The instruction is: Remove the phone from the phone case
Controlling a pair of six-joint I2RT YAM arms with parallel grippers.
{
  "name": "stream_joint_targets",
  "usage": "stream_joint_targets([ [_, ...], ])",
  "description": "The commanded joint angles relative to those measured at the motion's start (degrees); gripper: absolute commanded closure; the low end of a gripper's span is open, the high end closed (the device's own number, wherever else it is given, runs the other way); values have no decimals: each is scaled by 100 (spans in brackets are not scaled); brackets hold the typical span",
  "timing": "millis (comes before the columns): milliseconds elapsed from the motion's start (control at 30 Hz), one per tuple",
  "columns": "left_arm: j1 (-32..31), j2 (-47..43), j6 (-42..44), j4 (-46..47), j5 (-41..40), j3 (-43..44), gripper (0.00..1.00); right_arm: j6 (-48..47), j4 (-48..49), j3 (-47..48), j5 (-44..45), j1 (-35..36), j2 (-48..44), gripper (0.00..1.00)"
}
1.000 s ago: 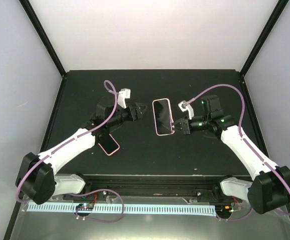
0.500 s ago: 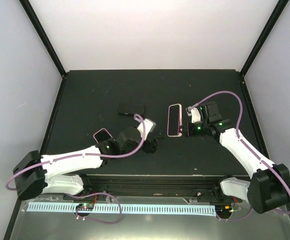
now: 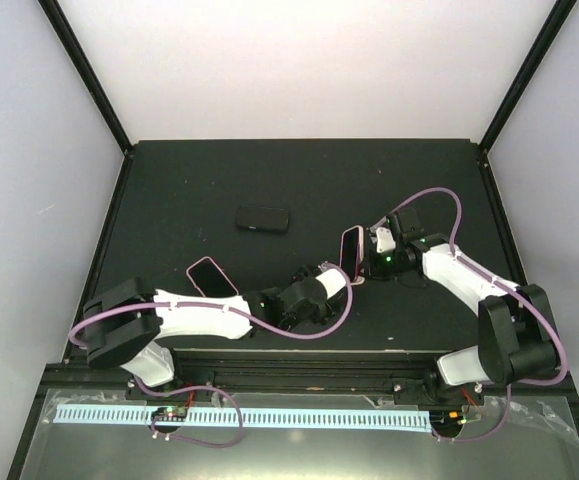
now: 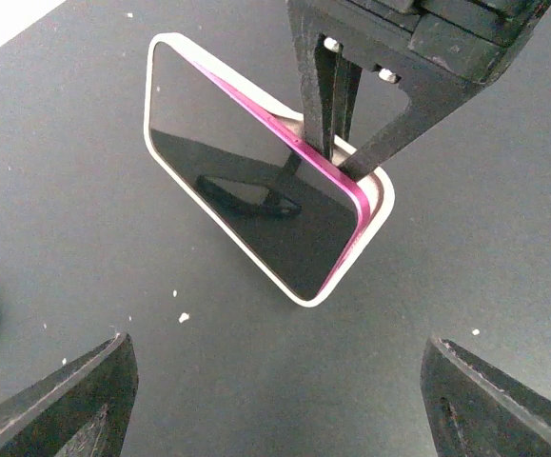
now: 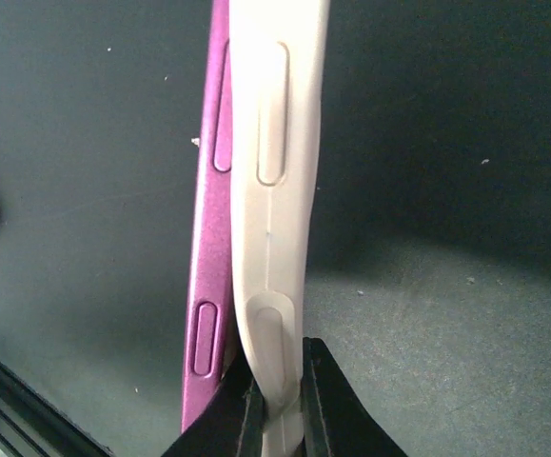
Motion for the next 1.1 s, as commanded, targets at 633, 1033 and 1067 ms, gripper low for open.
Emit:
stream_joint_targets([
  [633, 147, 1560, 645, 1104, -573, 985, 19, 500, -322, 660, 259, -181, 1142, 99],
  [1033, 311, 2039, 1007, 1320, -658, 1260, 26, 460, -461, 888, -115, -195, 1349, 99],
  [1067, 337, 2061, 1014, 1358, -657, 1262, 26, 464, -454, 875, -120, -189, 1319, 99],
])
